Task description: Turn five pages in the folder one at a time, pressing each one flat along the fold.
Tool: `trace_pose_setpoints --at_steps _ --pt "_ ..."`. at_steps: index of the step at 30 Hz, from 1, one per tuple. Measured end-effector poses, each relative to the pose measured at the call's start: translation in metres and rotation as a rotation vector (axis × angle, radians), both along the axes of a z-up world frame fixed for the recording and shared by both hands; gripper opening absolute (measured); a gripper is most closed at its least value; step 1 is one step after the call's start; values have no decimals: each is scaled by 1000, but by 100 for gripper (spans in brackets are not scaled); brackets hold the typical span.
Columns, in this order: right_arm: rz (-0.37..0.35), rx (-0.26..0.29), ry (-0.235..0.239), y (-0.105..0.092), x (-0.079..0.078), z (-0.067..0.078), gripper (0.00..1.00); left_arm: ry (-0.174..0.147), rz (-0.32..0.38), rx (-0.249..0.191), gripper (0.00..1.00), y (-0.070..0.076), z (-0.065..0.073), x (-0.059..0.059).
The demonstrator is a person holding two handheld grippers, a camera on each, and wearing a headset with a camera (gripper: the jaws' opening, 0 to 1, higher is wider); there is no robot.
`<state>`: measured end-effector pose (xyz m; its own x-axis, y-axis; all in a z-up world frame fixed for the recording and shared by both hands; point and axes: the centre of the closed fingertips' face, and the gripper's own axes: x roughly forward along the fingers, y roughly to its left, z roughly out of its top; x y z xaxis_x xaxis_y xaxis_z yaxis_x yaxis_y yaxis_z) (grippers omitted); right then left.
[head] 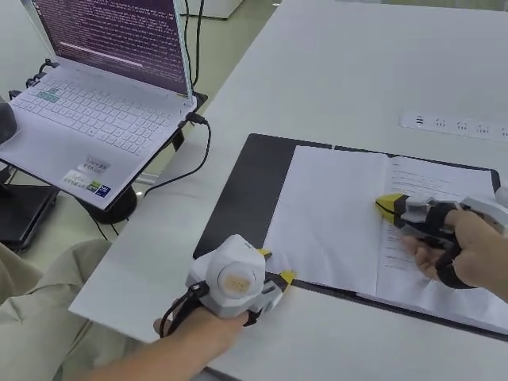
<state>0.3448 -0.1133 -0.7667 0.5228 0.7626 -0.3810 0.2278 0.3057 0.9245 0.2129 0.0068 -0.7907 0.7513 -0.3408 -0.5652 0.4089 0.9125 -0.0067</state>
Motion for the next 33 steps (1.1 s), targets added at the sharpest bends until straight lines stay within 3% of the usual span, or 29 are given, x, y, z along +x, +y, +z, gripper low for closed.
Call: trace_pose_setpoints --at_steps 4,18,28,33 --pt "44 5 5 4 -14 0 0 1 -1 1 27 1 -1 0" --pt "59 15 14 3 -49 -1 0 1 1 0 27 0 -1 0" --pt "132 16 21 4 -86 -5 0 5 0 2 27 -1 1 -1" --pt "135 23 27 3 -100 -6 0 7 -1 3 27 -1 1 -1"
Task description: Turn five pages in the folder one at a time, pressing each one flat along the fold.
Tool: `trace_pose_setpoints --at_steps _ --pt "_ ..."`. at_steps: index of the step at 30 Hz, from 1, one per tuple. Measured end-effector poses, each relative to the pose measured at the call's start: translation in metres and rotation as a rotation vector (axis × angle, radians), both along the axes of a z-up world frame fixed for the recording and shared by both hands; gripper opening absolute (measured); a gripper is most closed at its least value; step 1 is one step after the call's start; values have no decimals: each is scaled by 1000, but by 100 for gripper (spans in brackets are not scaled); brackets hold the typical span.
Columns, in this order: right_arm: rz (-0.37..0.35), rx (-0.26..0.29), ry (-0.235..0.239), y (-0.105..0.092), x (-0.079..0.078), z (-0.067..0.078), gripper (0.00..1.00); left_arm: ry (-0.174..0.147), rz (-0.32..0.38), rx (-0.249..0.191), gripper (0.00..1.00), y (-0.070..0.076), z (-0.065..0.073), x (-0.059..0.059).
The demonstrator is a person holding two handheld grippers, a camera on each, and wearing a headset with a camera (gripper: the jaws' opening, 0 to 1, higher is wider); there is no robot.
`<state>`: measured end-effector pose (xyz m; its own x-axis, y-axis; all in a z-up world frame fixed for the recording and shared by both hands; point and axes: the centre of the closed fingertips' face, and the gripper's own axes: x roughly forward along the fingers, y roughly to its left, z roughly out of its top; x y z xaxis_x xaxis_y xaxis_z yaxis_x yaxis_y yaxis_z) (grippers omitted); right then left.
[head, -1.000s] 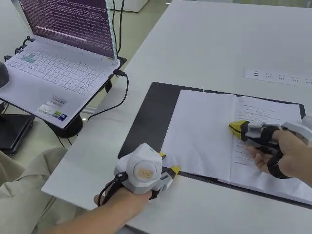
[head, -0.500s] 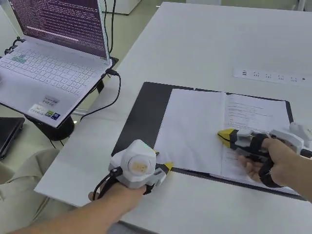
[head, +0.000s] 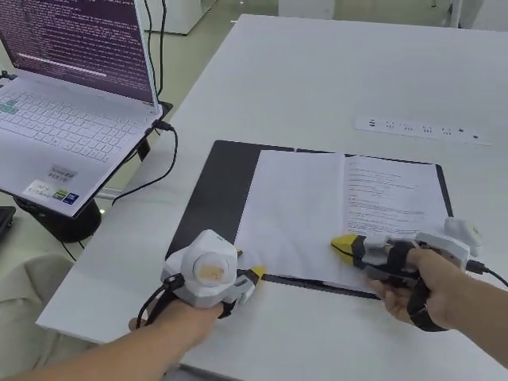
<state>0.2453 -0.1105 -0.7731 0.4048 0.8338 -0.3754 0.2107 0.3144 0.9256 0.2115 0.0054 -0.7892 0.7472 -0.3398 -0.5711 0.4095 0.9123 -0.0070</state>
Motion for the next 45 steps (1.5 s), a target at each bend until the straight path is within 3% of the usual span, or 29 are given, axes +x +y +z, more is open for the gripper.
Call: trace_pose_setpoints --at_steps 16,23,29,30,33,34,36,38,42,43,45 --pt "-58 41 34 -14 -24 -16 0 7 3 1 27 1 0 0" --pt "-58 60 58 -11 -47 -11 0 17 0 8 27 1 0 0" --pt "-9 59 26 -15 -77 -3 0 26 17 8 26 0 0 0" --pt "5 44 1 -17 -85 1 0 30 26 8 26 0 0 -1" --pt "-9 -68 -140 -36 -87 7 0 57 25 6 30 -2 1 -5" --pt "-10 -88 -163 -39 -91 13 0 68 15 8 31 -3 1 -6" --pt "-25 -142 -241 -52 -95 25 0 114 10 10 32 -3 1 -13" --pt "-32 -214 -324 -65 -99 37 0 152 27 -41 29 -5 5 -18" --pt "8 -340 -440 -85 -110 52 7 122 33 -71 30 -4 21 -24" --pt "23 -382 -491 -91 -112 56 10 113 35 -86 31 -5 27 -27" --pt "8 -447 -542 -102 -111 63 20 102 32 -105 34 -7 35 -31"
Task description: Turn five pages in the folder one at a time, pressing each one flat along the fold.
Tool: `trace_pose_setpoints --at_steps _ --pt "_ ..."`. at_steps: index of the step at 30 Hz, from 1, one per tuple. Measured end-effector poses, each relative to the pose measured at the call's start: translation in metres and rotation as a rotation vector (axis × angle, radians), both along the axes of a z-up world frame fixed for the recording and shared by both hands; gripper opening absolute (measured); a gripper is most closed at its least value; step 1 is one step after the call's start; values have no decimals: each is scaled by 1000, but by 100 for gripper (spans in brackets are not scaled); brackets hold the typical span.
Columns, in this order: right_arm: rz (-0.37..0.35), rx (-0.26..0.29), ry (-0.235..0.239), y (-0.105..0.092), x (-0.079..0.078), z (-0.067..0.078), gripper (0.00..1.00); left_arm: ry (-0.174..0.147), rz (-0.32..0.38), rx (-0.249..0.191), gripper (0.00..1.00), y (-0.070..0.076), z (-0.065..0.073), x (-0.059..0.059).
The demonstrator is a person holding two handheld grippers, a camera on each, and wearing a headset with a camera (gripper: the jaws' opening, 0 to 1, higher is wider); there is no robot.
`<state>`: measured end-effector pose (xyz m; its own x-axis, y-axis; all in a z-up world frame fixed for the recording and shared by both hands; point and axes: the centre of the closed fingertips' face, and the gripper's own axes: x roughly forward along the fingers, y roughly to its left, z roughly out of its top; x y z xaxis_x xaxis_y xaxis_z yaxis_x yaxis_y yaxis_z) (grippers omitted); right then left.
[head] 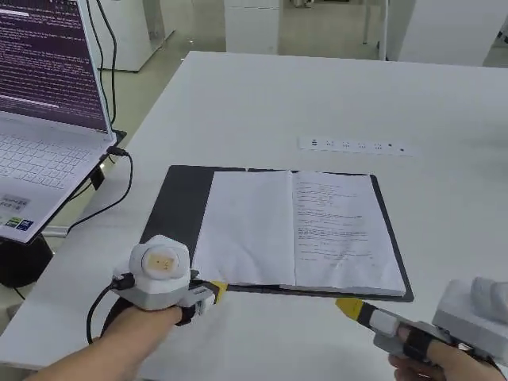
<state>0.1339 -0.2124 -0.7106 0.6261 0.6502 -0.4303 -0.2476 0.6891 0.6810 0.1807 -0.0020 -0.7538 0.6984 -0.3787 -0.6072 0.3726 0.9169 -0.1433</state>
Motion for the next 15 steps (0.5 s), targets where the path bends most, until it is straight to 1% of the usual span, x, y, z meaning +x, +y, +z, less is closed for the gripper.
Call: trace_pose_setpoints --at_steps 1,2,3,4,5,6,8,9,10,11,12,13,14,15 --pt "-14 -27 -27 -6 3 1 27 -12 -13 -8 36 -3 6 -3" --pt "-24 -62 -49 -11 4 2 33 -26 -16 -8 40 -3 10 -5" --pt "-29 -107 -91 -17 6 2 39 -53 -26 -1 44 -4 17 -6" --pt "-25 -132 -109 -19 6 2 42 -62 -31 5 46 -4 20 -9" --pt "-20 -171 -124 -24 7 -3 44 -67 -29 11 49 -2 24 -12" --pt "-24 -189 -119 -27 7 -6 46 -68 -24 10 52 -1 25 -14" --pt "-38 -188 -119 -29 10 -6 49 -80 -17 1 58 1 29 -17" --pt "-48 -189 -121 -30 12 -5 52 -82 -15 1 61 2 30 -18" --pt "-62 -195 -147 -31 16 -3 55 -82 -12 3 64 2 32 -19" --pt "-68 -207 -161 -32 18 -2 60 -80 -8 5 68 4 34 -20" --pt "-65 -223 -169 -32 18 -2 66 -80 -8 4 71 4 35 -20" --pt "-58 -236 -179 -32 19 -3 69 -82 -8 2 73 5 38 -21" --pt "-58 -245 -180 -32 19 -3 72 -93 -13 5 74 5 40 -21" --pt "-49 -258 -179 -33 18 -5 75 -112 -23 11 74 5 44 -22"
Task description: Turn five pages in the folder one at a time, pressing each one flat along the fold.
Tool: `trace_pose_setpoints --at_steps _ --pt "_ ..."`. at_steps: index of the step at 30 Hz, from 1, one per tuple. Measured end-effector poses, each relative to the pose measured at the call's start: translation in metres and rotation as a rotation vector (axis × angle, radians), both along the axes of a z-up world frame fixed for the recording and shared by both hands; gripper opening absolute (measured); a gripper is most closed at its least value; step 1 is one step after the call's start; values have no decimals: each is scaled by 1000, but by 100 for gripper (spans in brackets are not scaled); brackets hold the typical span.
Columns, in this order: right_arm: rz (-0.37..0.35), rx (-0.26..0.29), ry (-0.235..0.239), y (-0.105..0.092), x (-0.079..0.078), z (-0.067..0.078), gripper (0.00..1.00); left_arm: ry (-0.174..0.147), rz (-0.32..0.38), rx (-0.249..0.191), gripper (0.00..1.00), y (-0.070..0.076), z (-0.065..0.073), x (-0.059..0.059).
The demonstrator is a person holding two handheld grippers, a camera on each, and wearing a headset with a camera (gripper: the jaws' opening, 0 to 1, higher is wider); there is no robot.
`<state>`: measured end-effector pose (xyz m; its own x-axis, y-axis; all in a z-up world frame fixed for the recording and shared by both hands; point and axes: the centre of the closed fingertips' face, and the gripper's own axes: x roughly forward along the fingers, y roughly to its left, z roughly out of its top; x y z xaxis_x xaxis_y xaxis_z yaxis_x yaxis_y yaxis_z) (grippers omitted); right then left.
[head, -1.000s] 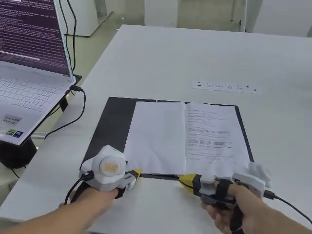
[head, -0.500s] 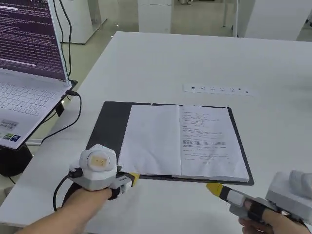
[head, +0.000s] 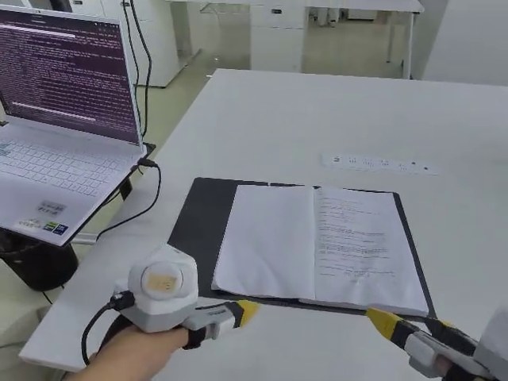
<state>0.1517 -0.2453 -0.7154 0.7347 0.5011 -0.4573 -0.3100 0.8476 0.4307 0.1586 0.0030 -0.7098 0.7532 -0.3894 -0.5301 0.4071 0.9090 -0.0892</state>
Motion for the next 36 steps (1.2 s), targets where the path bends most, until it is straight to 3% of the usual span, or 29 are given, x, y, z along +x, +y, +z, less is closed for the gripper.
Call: trace_pose_setpoints --at_steps 3,6,8,9,11,16,21,26,30,33,36 --pt "7 -11 6 -2 -1 0 78 -6 3 -1 77 3 5 -5" --pt "15 -16 -10 -5 -1 9 81 -27 20 -23 81 7 16 -7" --pt "22 -36 -35 -8 -1 17 88 -46 43 -37 88 12 22 -8" --pt "34 -59 -77 -11 1 24 91 -48 55 -47 91 14 25 -8" --pt "43 -86 -101 -16 2 30 96 -49 70 -61 98 17 27 -10" --pt "72 -132 -162 -24 -2 45 100 -52 117 -87 99 22 30 -16" --pt "100 -155 -154 -25 -5 43 100 -70 109 -88 99 18 37 -22" --pt "125 -175 -148 -26 -12 41 100 -90 71 -87 99 3 49 -19" --pt "133 -179 -153 -26 -16 46 100 -82 26 -71 99 -14 47 -10" --pt "128 -190 -175 -29 -17 49 99 -80 -49 -59 99 -43 45 0" --pt "107 -195 -161 -38 -18 46 99 -71 -112 -40 99 -69 39 11"
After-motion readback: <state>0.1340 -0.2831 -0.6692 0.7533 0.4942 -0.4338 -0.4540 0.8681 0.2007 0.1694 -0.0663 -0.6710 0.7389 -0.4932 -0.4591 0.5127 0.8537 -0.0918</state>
